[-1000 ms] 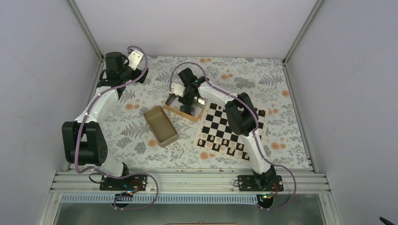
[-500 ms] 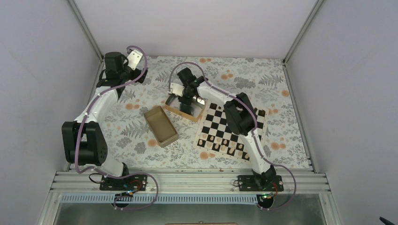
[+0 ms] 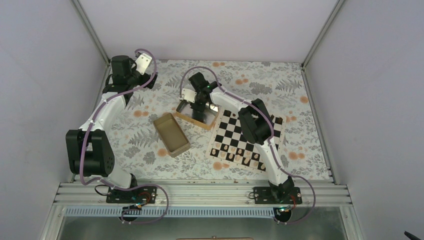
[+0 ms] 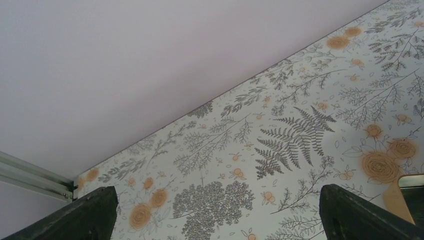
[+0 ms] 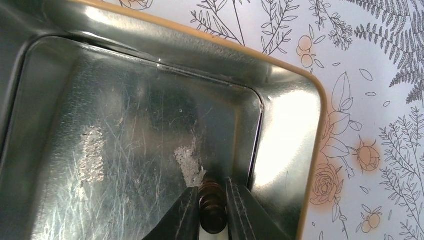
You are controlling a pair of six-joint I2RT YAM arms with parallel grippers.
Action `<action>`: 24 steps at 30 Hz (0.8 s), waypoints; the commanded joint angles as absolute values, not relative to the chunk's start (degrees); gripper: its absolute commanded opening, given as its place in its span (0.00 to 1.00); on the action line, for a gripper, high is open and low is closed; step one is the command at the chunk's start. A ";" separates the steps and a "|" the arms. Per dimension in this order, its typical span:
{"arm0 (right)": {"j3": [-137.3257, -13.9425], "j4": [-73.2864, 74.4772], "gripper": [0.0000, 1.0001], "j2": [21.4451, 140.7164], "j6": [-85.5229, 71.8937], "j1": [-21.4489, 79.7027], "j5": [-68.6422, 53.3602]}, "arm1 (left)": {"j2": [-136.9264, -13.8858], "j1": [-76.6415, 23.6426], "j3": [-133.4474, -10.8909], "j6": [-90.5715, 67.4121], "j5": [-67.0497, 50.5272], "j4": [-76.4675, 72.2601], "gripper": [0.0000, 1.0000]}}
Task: Set up the chess pieces on the board
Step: Pick up the chess piece from the storage box, then place the chess piece on the chessboard.
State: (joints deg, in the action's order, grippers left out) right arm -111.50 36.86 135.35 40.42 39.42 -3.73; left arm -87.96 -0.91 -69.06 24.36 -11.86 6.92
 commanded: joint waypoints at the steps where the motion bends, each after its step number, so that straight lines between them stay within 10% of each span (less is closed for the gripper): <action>1: -112.33 37.10 0.16 136.78 40.52 39.99 -3.05 | -86.92 -0.51 -68.56 23.47 -13.01 5.45 1.00; 24: -109.41 44.45 0.10 120.56 36.83 37.52 -15.02 | -85.80 -0.47 -69.07 23.29 -12.84 6.04 1.00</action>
